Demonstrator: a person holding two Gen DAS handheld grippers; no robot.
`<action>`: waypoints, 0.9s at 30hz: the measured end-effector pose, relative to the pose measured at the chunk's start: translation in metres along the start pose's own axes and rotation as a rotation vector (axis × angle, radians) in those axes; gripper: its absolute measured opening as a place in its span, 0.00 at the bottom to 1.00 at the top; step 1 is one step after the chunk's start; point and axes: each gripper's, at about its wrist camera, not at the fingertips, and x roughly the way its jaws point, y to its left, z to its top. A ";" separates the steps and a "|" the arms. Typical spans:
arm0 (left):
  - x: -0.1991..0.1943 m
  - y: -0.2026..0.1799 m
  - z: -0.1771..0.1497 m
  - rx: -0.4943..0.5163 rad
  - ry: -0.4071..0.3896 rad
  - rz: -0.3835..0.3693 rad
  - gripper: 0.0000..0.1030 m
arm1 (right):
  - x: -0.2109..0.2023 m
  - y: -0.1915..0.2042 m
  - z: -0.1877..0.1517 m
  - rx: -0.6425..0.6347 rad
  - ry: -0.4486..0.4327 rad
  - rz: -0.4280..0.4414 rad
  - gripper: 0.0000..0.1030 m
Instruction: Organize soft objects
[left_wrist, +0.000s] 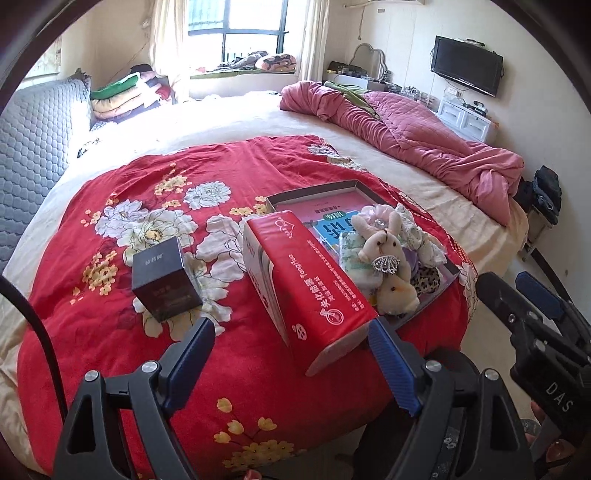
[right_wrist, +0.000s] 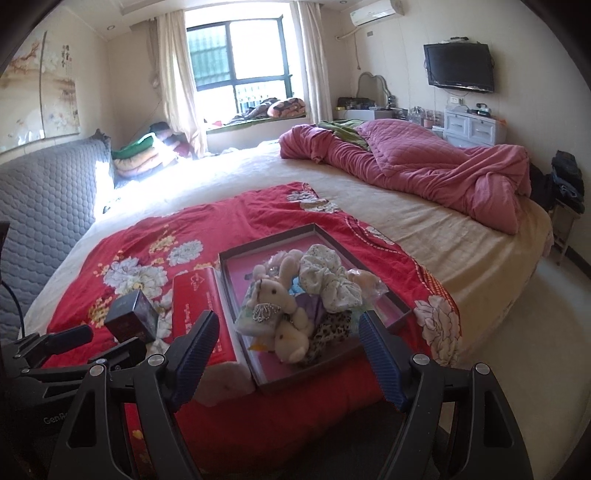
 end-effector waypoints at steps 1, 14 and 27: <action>0.000 0.000 -0.002 -0.001 0.002 -0.001 0.82 | -0.001 0.002 -0.003 -0.012 0.008 -0.002 0.77; 0.008 -0.001 -0.009 -0.001 0.026 0.013 0.82 | 0.002 0.002 -0.021 -0.016 0.055 -0.012 0.77; 0.013 -0.005 -0.012 0.012 0.044 0.022 0.82 | 0.008 0.000 -0.022 -0.002 0.076 -0.005 0.77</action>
